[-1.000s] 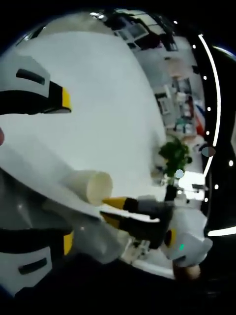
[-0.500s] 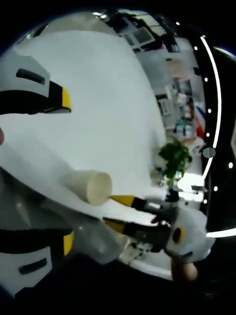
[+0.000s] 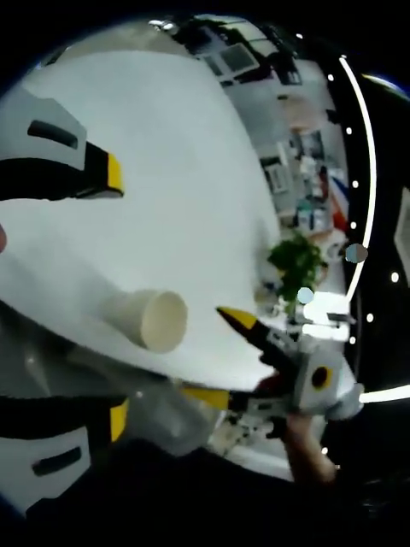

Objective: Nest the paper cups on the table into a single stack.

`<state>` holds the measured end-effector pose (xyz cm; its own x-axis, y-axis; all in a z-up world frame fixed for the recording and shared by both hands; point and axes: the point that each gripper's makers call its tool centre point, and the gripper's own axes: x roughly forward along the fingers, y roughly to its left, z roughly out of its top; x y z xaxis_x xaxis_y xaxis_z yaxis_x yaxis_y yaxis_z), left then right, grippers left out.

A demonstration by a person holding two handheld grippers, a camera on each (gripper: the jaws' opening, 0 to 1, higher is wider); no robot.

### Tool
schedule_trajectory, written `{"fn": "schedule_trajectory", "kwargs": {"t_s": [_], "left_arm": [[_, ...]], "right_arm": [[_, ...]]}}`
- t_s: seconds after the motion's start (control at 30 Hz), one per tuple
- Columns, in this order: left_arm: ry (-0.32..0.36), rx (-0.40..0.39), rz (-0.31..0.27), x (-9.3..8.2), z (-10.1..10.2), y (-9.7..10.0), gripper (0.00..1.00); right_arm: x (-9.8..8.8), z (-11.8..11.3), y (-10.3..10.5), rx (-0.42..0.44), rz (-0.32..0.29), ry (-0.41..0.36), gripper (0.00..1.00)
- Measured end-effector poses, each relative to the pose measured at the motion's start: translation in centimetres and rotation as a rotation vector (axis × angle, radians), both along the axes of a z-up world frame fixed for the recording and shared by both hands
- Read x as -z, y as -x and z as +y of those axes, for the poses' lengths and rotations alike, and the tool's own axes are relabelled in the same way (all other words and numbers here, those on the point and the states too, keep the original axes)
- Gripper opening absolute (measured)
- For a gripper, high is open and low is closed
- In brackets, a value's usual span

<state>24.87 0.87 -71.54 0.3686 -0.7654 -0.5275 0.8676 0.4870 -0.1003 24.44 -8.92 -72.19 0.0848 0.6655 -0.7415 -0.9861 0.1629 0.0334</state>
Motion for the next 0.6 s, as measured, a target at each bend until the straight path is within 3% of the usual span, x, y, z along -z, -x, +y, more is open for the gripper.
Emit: {"fn": "schedule_trajectory", "kwargs": {"t_s": [0.23, 0.33, 0.47, 0.6], "left_arm": [[-0.043, 0.064, -0.030, -0.2, -0.7, -0.4, 0.91], [-0.055, 0.090, -0.040, -0.1, -0.8, -0.6, 0.88], [-0.068, 0.111, -0.065, 0.3, -1.1, -0.9, 0.85], [-0.083, 0.136, -0.041, 1.5, -1.5, -0.5, 0.85]], "right_arm": [[1.3, -0.4, -0.1, 0.056, -0.047, -0.011, 0.86], [1.0, -0.2, -0.5, 0.066, -0.112, -0.033, 0.98], [1.3, -0.5, -0.3, 0.067, -0.119, -0.041, 0.99], [1.9, -0.8, -0.3, 0.082, -0.108, -0.052, 0.99]]}}
